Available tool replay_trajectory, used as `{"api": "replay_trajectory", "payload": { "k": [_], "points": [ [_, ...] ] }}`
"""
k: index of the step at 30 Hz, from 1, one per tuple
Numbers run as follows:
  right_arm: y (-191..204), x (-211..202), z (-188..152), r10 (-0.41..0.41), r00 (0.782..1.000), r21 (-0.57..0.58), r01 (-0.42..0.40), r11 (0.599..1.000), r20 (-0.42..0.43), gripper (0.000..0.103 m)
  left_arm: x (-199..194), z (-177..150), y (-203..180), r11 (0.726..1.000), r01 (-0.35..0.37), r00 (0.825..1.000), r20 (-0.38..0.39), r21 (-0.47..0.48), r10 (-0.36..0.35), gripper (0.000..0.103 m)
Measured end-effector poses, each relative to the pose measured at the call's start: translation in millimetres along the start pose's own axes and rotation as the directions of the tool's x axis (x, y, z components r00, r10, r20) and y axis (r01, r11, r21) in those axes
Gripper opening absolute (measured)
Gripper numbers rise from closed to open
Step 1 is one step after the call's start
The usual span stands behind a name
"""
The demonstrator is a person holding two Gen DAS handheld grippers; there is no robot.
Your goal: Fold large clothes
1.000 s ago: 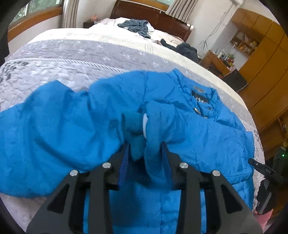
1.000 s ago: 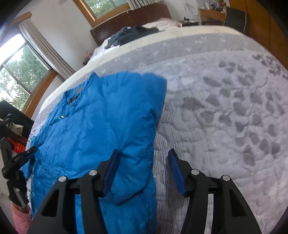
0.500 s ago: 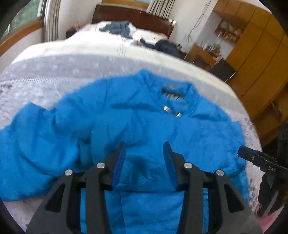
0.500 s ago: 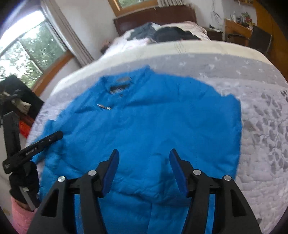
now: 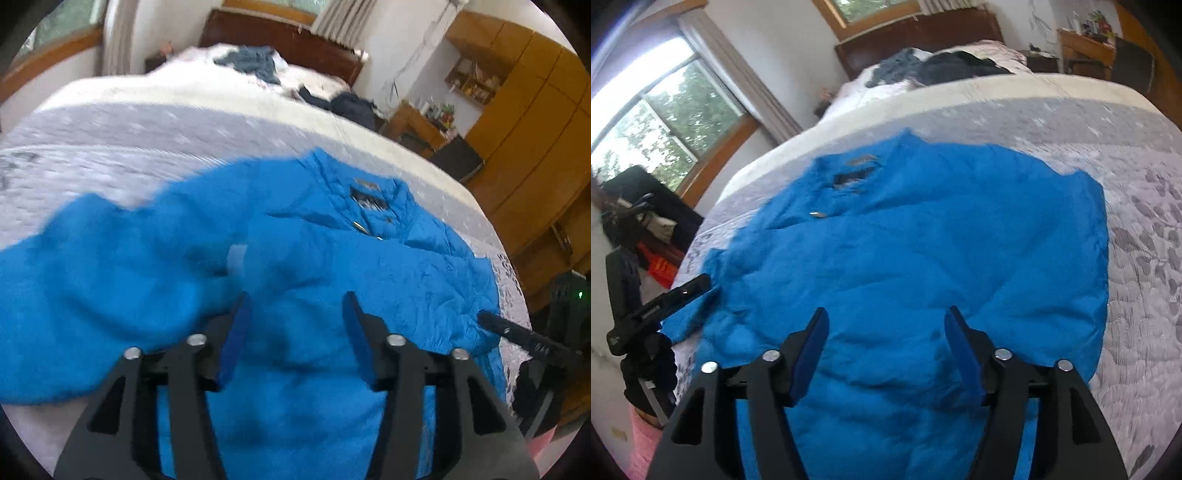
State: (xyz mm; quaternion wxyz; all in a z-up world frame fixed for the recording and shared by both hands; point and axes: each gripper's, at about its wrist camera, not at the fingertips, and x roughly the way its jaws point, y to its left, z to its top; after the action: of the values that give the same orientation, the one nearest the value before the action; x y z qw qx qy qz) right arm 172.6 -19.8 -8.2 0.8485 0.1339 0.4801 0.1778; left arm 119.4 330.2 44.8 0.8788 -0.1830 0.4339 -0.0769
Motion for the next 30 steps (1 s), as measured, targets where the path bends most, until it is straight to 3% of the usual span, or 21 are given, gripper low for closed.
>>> {"api": "replay_trajectory", "payload": {
  "k": [6, 13, 15, 23, 30],
  "points": [
    [49, 4, -16, 0.043, 0.997, -0.132, -0.050, 0.990, -0.056, 0.072, -73, -39, 88, 0.980, -0.135, 0.989, 0.038, -0.144, 0.142, 0.064],
    [78, 27, -33, 0.042, 0.993, -0.212, -0.065, 0.975, -0.111, 0.073, -126, -92, 198, 0.888, -0.192, 0.973, 0.038, -0.417, 0.228, 0.064],
    [75, 31, -34, 0.041, 0.992, -0.200, -0.064, 0.978, -0.118, 0.074, -129, -99, 223, 0.856, -0.183, 0.972, 0.044, -0.483, 0.233, 0.064],
    [64, 41, -33, 0.039, 0.991, -0.180, -0.061, 0.982, -0.125, 0.074, -124, -88, 287, 0.781, -0.060, 0.965, 0.164, -0.621, 0.205, 0.058],
    [62, 46, -35, 0.018, 0.992, -0.202, -0.043, 0.978, -0.127, 0.074, -117, -70, 310, 0.748, -0.087, 0.946, 0.180, -0.658, 0.268, 0.043]
  ]
}}
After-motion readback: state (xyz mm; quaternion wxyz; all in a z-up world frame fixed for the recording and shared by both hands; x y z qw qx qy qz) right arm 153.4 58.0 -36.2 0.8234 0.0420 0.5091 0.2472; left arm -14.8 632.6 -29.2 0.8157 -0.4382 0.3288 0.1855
